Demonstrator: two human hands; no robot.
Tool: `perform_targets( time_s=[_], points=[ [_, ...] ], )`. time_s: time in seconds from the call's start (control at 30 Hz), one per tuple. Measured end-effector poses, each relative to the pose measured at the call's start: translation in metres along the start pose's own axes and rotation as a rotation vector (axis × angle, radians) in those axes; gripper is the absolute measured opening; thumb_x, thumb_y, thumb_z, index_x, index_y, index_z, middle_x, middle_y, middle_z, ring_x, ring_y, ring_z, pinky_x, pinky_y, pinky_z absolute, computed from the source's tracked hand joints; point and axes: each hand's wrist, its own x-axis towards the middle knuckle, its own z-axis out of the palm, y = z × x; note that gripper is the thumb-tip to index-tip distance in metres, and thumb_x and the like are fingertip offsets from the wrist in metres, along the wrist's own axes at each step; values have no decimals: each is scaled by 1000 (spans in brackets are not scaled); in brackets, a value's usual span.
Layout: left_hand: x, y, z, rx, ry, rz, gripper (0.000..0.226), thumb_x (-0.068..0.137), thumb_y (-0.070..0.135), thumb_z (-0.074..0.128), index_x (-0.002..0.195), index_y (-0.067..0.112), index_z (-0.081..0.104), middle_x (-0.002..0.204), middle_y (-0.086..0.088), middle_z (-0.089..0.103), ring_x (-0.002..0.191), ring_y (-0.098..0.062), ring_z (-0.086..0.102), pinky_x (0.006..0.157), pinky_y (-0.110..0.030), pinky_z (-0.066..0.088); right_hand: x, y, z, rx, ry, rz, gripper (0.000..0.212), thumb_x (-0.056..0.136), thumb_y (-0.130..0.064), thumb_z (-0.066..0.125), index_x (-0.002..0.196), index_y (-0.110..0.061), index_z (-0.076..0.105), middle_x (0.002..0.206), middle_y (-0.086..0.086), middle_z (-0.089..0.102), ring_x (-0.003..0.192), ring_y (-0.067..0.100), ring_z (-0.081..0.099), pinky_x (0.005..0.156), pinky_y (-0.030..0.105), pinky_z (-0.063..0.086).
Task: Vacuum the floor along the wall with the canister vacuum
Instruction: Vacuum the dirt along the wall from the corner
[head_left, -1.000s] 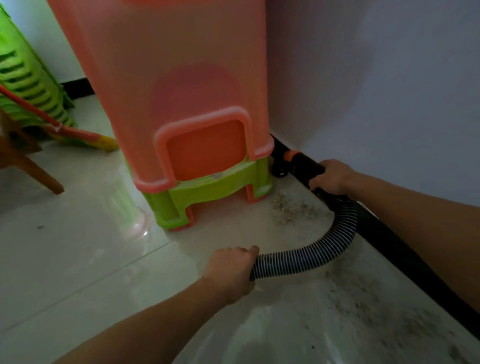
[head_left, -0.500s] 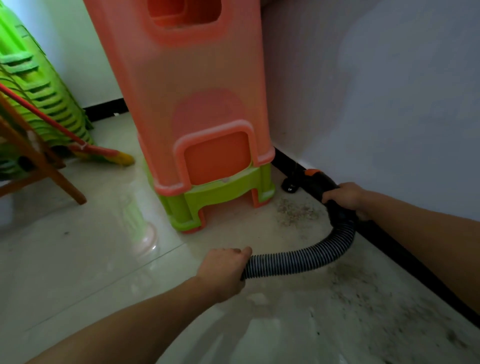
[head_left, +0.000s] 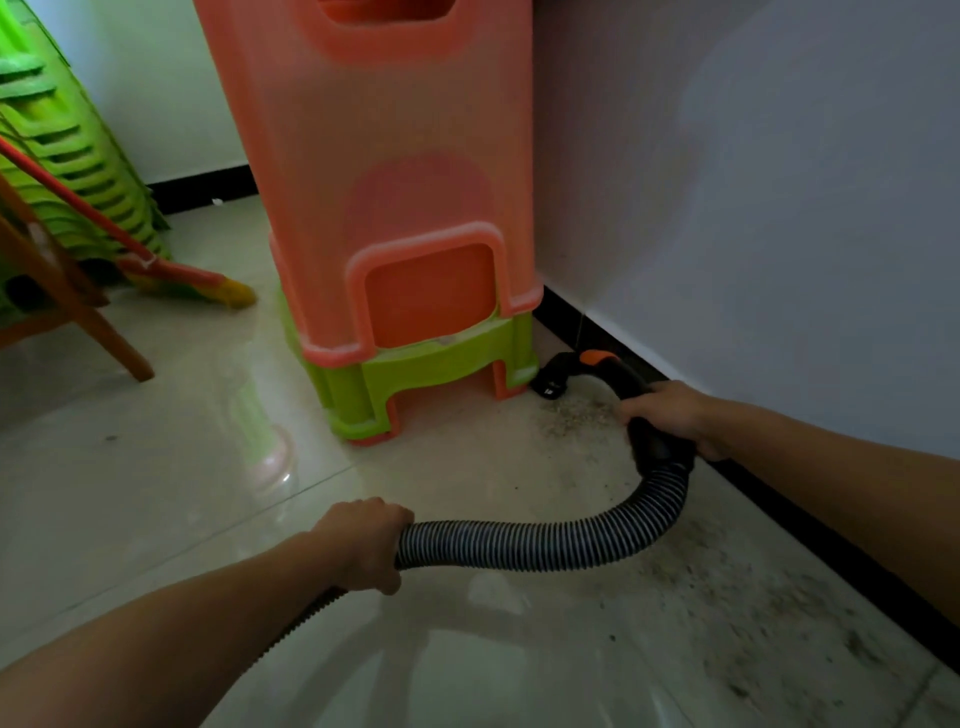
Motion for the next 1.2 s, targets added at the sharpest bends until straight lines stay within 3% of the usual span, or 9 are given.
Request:
perform_targets(
  time_s=[0.13,0.43,0.53,0.67,0.87,0.97,1.07,1.2],
  points=[
    [5,6,1,39,-42,53,41,67,36,72,105,31,57,87,10,55,80,-12,53,66,-26,43,-19,10,6,-27,-45,-32,39,81,-12,68,116,-4,55,102,27,67,79,36,66,78,51,58],
    [-10,-1,5,121,-53,95,35,69,29,74,100,28,57,83,6,53,75,-16,51,66,-28,42,-46,2,45,-195,-125,-140,40,84,-12,66,120,-9,50,107,28,65,86,38,66,84,54,58],
    [-15,-4,11,153,-34,117,33,69,29,72,99,27,57,82,5,52,73,-16,51,64,-29,41,-41,-1,56,-246,-104,-177,40,83,-15,68,119,-10,51,105,23,65,90,37,67,76,45,59],
    [-19,-6,18,174,-19,127,29,71,28,71,92,27,51,77,7,47,72,-16,50,62,-29,40,-27,-7,68,-309,-73,-247,38,83,-20,70,116,-14,52,97,11,63,83,25,64,61,31,49],
    [-24,-22,19,118,-26,59,32,71,28,72,98,27,54,78,8,49,74,-14,51,63,-27,40,-8,-22,76,-270,-87,-249,39,83,-18,69,117,-11,52,101,15,63,87,30,64,68,36,54],
    [-23,-27,15,92,-12,55,30,71,29,71,94,29,50,78,9,50,75,-14,52,63,-27,40,-14,-20,66,-259,-157,-198,39,80,-14,69,115,-10,51,95,18,66,78,30,67,62,36,55],
    [-19,-20,14,68,-14,98,31,70,30,71,93,30,50,78,9,49,76,-14,51,64,-27,41,-29,-9,46,-245,-254,-143,40,78,-8,68,114,-12,50,84,19,68,67,29,69,60,37,58],
    [-12,2,19,69,-72,181,36,69,33,73,98,27,54,82,7,52,77,-15,52,65,-28,42,-51,6,20,-318,-312,-98,44,77,-9,69,118,-13,52,83,17,70,67,26,70,60,34,57]
  ],
)
